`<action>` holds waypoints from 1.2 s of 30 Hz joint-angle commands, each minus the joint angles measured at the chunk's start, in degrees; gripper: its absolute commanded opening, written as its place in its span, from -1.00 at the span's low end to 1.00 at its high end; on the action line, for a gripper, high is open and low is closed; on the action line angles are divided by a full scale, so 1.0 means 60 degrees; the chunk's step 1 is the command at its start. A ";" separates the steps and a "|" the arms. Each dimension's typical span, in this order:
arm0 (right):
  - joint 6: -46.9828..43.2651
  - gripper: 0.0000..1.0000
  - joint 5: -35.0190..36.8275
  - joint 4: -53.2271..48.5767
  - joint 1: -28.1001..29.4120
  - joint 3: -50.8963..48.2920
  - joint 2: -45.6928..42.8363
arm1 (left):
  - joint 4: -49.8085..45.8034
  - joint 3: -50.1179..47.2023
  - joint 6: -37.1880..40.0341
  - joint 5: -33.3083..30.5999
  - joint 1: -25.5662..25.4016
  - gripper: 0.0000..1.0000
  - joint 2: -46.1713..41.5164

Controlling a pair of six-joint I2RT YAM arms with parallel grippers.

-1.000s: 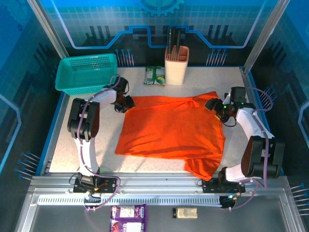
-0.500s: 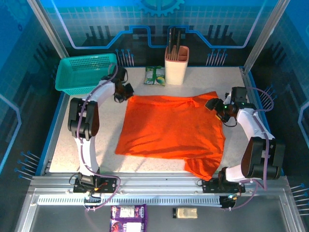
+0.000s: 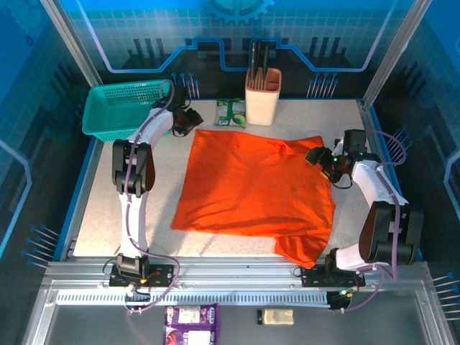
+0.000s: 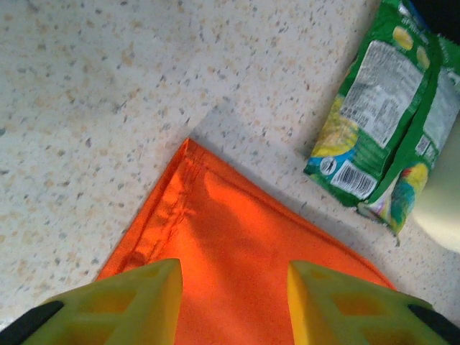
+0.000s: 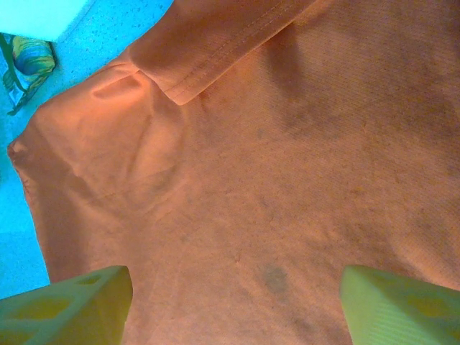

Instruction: Fold the inside-out t-shirt

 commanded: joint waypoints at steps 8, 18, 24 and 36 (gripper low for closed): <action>0.0307 0.51 -0.0642 0.1224 -0.0153 0.0883 0.2291 | 0.0730 -0.4449 0.0492 0.0575 -0.1173 -0.24 -0.3146; 0.2604 0.21 -0.0055 0.1845 -0.0157 0.2132 0.4164 | 0.1573 -0.7217 0.0336 0.0565 -0.1588 -0.29 -0.3733; 0.3174 0.13 -0.0183 0.2154 0.0012 0.2655 0.4900 | 0.1629 -0.7672 0.0360 0.0330 -0.1590 -0.30 -0.3878; 0.3845 -0.19 -0.0351 0.3079 0.0036 0.2905 0.5422 | 0.1473 -0.8187 0.0612 -0.0176 -0.1590 -0.31 -0.4032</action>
